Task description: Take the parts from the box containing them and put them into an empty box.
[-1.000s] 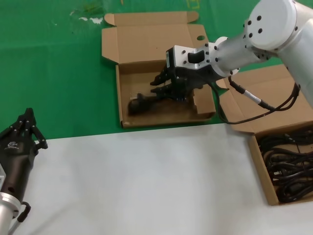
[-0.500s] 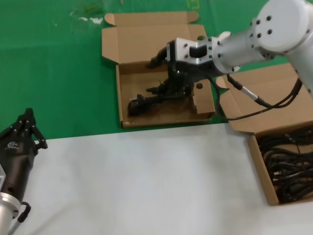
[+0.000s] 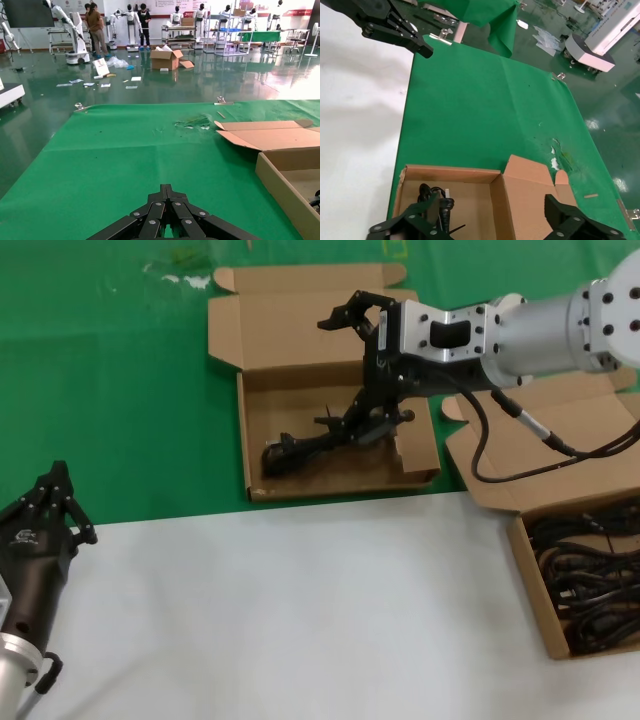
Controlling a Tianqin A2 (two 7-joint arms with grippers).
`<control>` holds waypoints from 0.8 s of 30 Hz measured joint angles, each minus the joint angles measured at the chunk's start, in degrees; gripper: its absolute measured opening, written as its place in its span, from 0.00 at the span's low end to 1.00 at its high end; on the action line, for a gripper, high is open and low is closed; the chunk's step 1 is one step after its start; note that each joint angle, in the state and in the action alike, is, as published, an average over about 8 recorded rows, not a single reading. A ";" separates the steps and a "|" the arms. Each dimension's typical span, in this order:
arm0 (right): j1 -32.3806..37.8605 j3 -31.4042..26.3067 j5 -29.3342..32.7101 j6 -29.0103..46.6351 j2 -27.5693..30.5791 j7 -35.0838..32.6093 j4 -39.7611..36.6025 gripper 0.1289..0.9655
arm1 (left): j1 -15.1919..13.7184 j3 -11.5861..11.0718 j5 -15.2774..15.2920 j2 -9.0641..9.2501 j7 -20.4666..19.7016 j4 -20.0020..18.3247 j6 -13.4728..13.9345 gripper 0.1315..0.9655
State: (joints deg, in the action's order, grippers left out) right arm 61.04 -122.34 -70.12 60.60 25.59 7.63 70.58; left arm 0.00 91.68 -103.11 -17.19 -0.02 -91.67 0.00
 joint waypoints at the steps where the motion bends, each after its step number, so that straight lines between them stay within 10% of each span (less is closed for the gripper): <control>1: -0.04 0.02 -0.01 -0.01 0.04 0.01 0.08 0.63 | 0.00 0.00 0.00 0.00 0.00 0.00 0.00 0.01; 24: -7.42 3.74 -3.99 -7.30 -0.93 -0.89 2.68 0.97 | 0.00 0.00 0.00 0.00 0.00 0.00 0.00 0.15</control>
State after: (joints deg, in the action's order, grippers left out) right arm 53.62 -118.60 -74.11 53.29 24.65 6.74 73.26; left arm 0.00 91.68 -103.11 -17.19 -0.02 -91.67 0.00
